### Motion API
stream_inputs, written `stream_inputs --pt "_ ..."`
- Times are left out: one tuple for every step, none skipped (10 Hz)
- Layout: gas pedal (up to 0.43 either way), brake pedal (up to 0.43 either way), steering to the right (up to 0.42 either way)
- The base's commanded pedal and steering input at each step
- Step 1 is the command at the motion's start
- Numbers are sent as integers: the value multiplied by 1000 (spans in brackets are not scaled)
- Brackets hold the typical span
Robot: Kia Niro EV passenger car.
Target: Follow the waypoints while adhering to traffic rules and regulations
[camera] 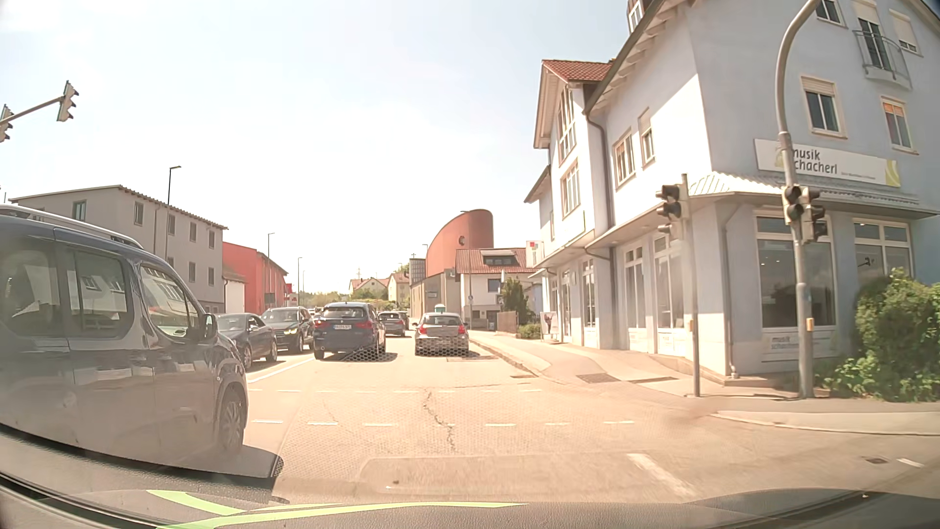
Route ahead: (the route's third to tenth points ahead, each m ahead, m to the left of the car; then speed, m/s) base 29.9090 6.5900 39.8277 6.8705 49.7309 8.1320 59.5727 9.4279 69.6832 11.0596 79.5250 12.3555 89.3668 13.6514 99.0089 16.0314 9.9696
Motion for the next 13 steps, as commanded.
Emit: stream_inputs --pt "0 0 -22" --pt "0 0 -22" --pt "0 0 -21" --pt "39 0 -18" --pt "47 0 -16" --pt "79 0 -16" --pt "110 0 -17" --pt "110 0 -16" --pt "110 0 -16" --pt "118 0 -16" --pt "138 0 -16" --pt "157 0 -16" --pt "157 0 -16"
